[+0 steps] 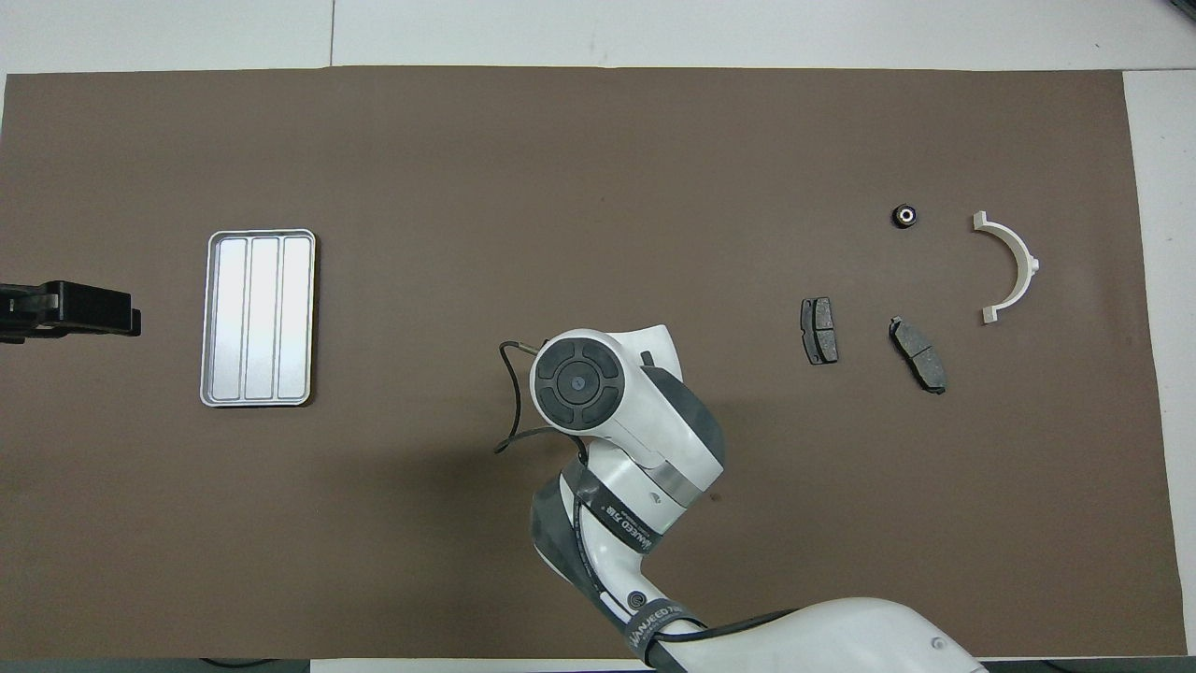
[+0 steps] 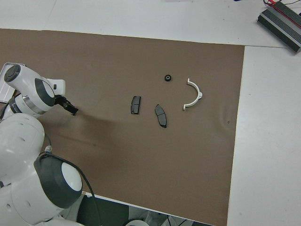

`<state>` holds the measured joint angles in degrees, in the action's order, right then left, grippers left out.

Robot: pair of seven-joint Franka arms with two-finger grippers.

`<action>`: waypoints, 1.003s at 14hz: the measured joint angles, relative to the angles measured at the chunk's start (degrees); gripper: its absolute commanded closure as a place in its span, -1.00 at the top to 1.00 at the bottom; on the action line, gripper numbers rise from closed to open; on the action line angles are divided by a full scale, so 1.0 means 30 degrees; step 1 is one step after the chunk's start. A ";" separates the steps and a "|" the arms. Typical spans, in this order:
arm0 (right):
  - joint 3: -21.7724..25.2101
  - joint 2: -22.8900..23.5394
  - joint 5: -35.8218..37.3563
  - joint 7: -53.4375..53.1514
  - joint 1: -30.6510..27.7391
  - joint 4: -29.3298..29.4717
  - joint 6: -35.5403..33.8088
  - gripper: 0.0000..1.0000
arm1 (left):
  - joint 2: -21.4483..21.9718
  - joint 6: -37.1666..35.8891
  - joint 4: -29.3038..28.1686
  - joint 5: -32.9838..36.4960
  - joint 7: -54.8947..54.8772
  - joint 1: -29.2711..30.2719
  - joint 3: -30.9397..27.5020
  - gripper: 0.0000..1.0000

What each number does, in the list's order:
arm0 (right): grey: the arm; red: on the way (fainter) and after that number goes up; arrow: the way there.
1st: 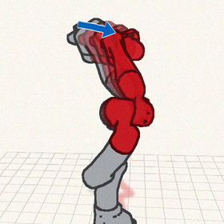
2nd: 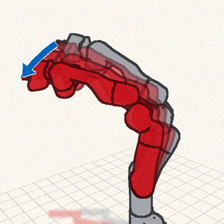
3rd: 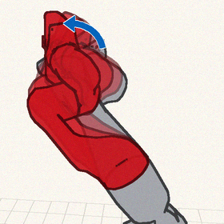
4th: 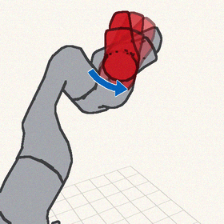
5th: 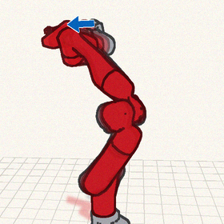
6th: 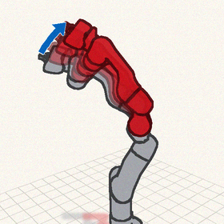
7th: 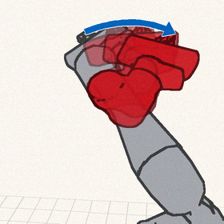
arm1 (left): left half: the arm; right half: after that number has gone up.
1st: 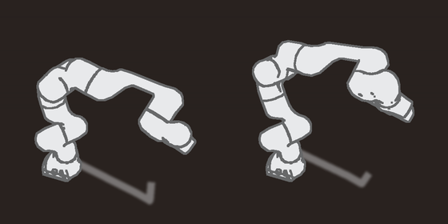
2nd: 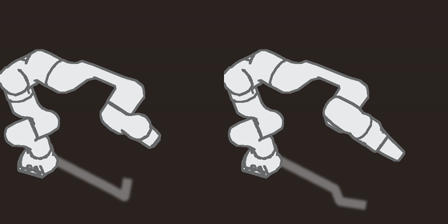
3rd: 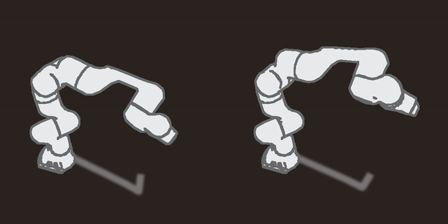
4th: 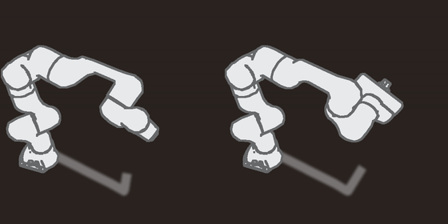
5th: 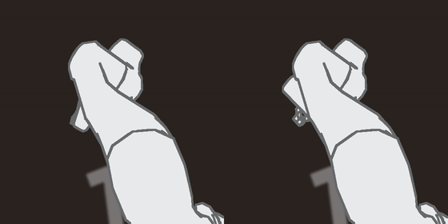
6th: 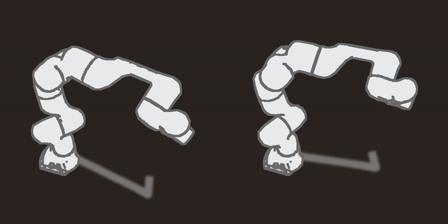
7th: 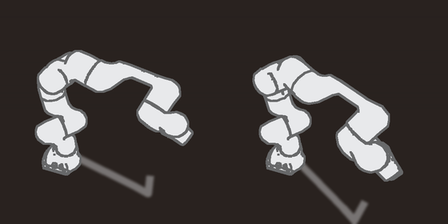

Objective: Place bearing gear from tray to pile

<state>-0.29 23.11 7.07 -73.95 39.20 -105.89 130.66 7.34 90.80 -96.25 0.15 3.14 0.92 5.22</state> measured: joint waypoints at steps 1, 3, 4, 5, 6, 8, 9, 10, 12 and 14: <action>0.0031 0.0401 0.0058 -0.0022 -0.0006 0.0001 0.0396 1.00 | 0.0000 -0.0001 0.0000 -0.0002 0.0000 -0.0111 0.0055 1.00; 0.0069 0.0836 0.0068 -0.0022 -0.0021 0.0001 0.0875 1.00 | 0.0000 -0.0001 0.0000 -0.0003 0.0000 -0.0313 0.0101 1.00; 0.0068 0.0870 0.0068 -0.0022 -0.0019 0.0002 0.0907 0.99 | 0.0000 -0.0001 0.0000 -0.0003 0.0000 -0.0334 0.0101 1.00; 0.0065 0.0865 0.0068 -0.0022 -0.0020 0.0008 0.0907 0.98 | 0.0000 -0.0001 0.0000 -0.0003 0.0000 -0.0334 0.0096 1.00; 0.0052 0.0865 0.0068 -0.0022 -0.0019 0.0009 0.0899 0.98 | 0.0000 -0.0001 0.0000 -0.0003 0.0000 -0.0334 0.0087 1.00; 0.0003 0.0865 0.0032 -0.0022 -0.0012 0.0008 0.0797 0.97 | 0.0000 -0.0001 0.0000 -0.0003 0.0000 -0.0334 0.0072 1.00; -0.0051 0.0865 -0.0033 -0.0022 -0.0010 0.0008 0.0707 0.95 | 0.0000 -0.0001 0.0000 -0.0003 0.0000 -0.0334 0.0071 1.00; -0.0132 0.0865 -0.0090 -0.0026 -0.0008 0.0008 0.0654 0.91 | -0.0001 -0.0001 0.0000 -0.0003 0.0000 -0.0334 0.0071 1.00; -0.0258 0.0865 -0.0111 -0.0039 -0.0006 0.0009 0.0630 0.77 | -0.0001 -0.0001 0.0000 -0.0003 0.0000 -0.0334 0.0071 1.00; -0.0261 0.0865 -0.0114 -0.0040 -0.0012 0.0002 0.0617 0.57 | -0.0001 -0.0001 0.0000 -0.0003 0.0000 -0.0334 0.0071 1.00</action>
<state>-1.07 25.71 6.73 -74.07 39.17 -105.88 132.51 7.34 90.80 -96.25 0.14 3.14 -0.08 5.43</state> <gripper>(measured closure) 0.097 0.000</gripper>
